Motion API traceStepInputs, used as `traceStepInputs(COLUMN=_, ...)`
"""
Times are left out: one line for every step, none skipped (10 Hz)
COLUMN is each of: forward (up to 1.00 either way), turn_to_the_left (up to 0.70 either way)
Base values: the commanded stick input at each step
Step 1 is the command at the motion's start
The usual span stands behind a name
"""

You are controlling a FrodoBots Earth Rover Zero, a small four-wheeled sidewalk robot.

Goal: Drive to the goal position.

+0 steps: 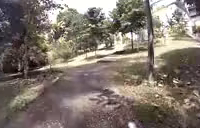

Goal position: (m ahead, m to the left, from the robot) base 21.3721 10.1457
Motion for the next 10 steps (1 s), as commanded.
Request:
traceStepInputs(forward=1.0, turn_to_the_left=0.0)
traceStepInputs(forward=1.0, turn_to_the_left=0.0)
traceStepInputs(forward=1.0, turn_to_the_left=0.0)
traceStepInputs(forward=1.0, turn_to_the_left=0.21)
traceStepInputs(forward=1.0, turn_to_the_left=0.36)
traceStepInputs(forward=1.0, turn_to_the_left=0.26)
traceStepInputs(forward=1.0, turn_to_the_left=0.04)
traceStepInputs(forward=1.0, turn_to_the_left=0.0)
traceStepInputs(forward=1.0, turn_to_the_left=0.0)
traceStepInputs(forward=1.0, turn_to_the_left=0.0)
